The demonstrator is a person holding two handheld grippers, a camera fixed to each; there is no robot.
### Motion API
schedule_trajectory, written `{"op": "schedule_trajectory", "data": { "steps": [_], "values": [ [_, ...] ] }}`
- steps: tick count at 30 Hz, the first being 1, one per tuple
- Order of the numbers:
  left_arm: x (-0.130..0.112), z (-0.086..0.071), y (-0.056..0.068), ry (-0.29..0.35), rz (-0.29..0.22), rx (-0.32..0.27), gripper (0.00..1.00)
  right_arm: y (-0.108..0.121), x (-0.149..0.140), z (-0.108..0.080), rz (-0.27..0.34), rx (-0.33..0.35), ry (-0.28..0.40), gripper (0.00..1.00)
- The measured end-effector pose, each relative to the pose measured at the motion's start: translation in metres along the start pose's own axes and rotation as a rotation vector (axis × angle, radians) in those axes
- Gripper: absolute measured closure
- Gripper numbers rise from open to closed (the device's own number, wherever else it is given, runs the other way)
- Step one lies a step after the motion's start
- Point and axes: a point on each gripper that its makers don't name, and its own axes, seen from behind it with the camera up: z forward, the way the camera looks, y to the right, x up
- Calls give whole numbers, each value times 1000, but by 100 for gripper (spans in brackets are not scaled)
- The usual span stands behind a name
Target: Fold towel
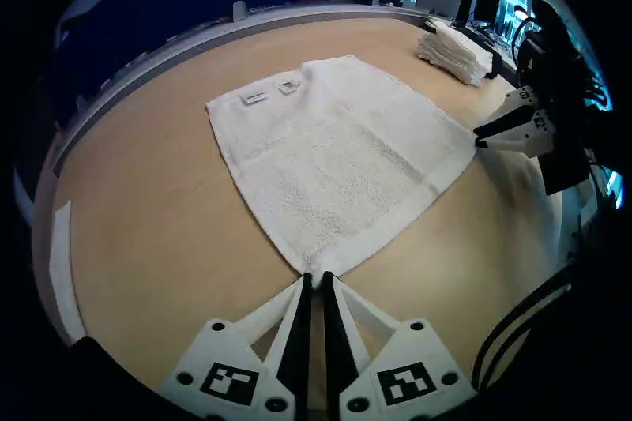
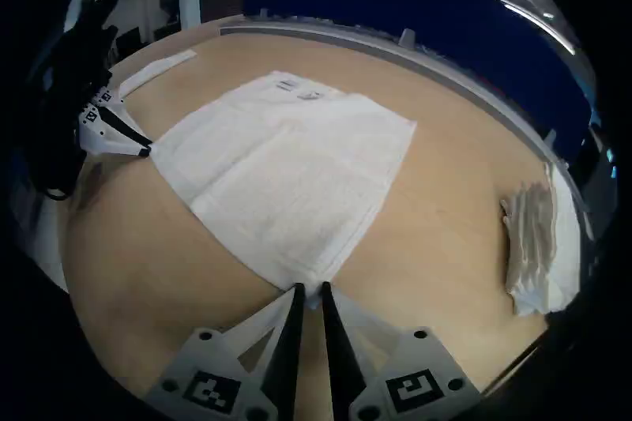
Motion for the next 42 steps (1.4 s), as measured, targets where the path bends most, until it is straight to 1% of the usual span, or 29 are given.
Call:
{"op": "schedule_trajectory", "data": {
  "steps": [5,9,14,20,27,29,32,35,38,42],
  "values": [
    [5,-6,2,14,-12,-2,90,3,7,-6,11,4,13,83],
    [14,-15,0,29,-40,1,90,4,19,-16,18,5,30,83],
    [30,-35,-1,60,-76,0,90,5,38,-34,14,9,61,84],
    [44,-63,2,83,-96,-9,90,1,57,-57,12,24,96,85],
    [61,-89,7,117,-138,-24,90,-5,71,-80,44,44,128,86],
    [64,-93,8,127,-153,-31,90,-7,72,-82,54,51,130,86],
    [66,-94,9,133,-165,-33,90,-9,71,-82,68,55,133,86],
    [65,-92,9,128,-162,-31,90,-11,71,-80,77,62,129,86],
    [67,-93,12,130,-153,-36,90,-14,74,-83,73,66,130,86],
    [73,-99,16,136,-150,-48,90,-13,81,-92,62,64,135,87]
  ]
}}
